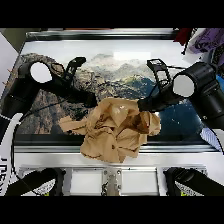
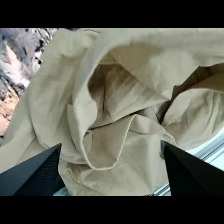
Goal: Fold the clothes and pants, and hang the long-sleeved shirts on hangers.
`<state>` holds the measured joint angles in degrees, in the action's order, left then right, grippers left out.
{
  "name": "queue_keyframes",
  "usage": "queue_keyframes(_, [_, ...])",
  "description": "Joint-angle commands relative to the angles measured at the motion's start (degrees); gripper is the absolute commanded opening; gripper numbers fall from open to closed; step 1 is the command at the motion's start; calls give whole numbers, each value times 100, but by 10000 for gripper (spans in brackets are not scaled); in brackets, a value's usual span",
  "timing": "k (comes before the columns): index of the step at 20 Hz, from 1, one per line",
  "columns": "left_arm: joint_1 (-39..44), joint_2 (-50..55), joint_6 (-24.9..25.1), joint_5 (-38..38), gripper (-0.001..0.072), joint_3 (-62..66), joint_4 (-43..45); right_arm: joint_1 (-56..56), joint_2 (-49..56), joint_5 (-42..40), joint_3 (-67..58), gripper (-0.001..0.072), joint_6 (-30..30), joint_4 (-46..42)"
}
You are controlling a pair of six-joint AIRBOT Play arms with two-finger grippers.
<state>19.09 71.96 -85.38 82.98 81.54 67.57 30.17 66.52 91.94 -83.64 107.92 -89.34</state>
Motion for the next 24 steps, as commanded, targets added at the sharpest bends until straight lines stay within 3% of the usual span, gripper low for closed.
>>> queue_keyframes(1, [-2,-4,24,39,690,616,74,2,7,-15,2,11,13,24])
queue_keyframes(8, [-203,133,50,-470,689,1123,2192,2,7,-15,2,11,15,24])
queue_keyframes(13, [-1631,817,-76,-706,690,1123,2352,2,7,-15,2,11,15,24])
queue_keyframes(16, [-2465,1283,-173,-852,689,1123,2868,2,7,-15,2,11,13,24])
queue_keyframes(19, [-3042,1676,-280,-1043,689,1123,3473,2,7,-15,2,11,13,22])
queue_keyframes(24, [-3670,2391,-289,-1744,689,1123,3679,2,9,-15,2,11,13,24])
